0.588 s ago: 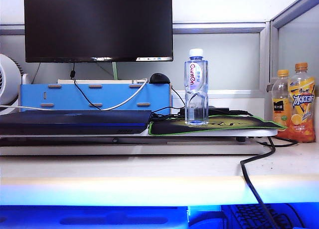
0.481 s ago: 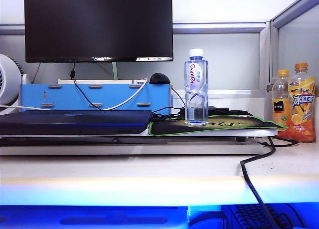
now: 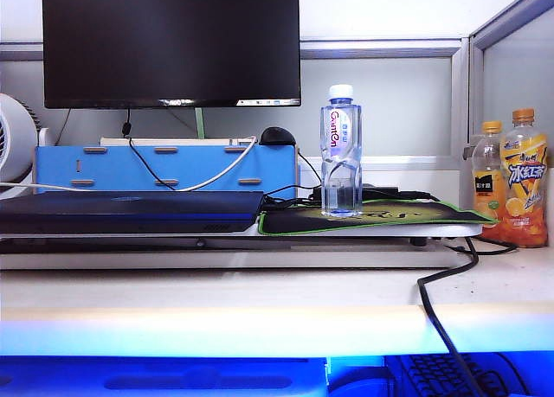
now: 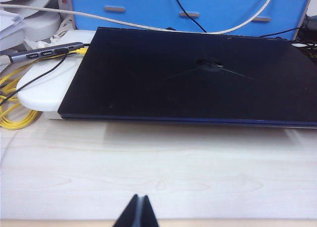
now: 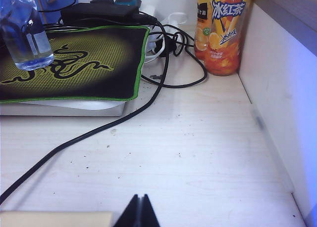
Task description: Pick up the mineral water bottle and place it on the laptop.
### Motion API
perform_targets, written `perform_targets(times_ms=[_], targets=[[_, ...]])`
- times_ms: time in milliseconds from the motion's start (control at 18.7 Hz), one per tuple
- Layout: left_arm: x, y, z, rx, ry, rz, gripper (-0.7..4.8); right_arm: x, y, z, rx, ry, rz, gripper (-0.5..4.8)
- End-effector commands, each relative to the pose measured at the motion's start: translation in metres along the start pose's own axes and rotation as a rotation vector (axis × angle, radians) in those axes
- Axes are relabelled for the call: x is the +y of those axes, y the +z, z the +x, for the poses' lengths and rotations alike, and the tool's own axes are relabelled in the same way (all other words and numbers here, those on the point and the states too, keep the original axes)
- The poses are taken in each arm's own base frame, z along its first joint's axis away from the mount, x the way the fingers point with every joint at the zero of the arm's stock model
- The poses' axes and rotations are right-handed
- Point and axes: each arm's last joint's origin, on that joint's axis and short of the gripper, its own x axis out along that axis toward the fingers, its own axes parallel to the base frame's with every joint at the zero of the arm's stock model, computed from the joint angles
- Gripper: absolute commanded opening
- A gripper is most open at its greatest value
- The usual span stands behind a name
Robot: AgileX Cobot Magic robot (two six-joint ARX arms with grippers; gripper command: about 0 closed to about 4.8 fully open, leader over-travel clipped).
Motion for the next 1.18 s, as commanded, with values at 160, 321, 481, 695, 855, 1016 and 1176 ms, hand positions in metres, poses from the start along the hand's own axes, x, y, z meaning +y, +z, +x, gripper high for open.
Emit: perform_targets(times_ms=[160, 321, 481, 695, 855, 1016, 1176], targets=[[0.000, 0.001, 0.000, -0.005, -0.002, 0.001, -0.02, 0.000, 0.001, 0.000, -0.008, 0.003, 0.001, -0.05], [0.000, 0.001, 0.000, -0.005, -0.002, 0.001, -0.02, 0.000, 0.001, 0.000, -0.008, 0.003, -0.023, -0.05], [0.000, 0.001, 0.000, -0.005, -0.002, 0.001, -0.02, 0.000, 0.001, 0.000, -0.009, 0.003, -0.023, -0.05], [0.000, 0.001, 0.000, -0.005, -0.002, 0.001, -0.02, 0.000, 0.001, 0.000, -0.011, 0.003, -0.023, -0.05], [0.000, 0.001, 0.000, -0.005, -0.002, 0.001, -0.02, 0.000, 0.001, 0.000, -0.016, 0.004, -0.023, -0.05], [0.000, 0.001, 0.000, -0.005, -0.002, 0.001, -0.02, 0.000, 0.008, 0.000, -0.085, -0.001, -0.006, -0.05], [0.000, 0.001, 0.000, -0.006, -0.002, 0.001, -0.02, 0.001, 0.019, -0.003, -0.173, 0.011, 0.068, -0.05]])
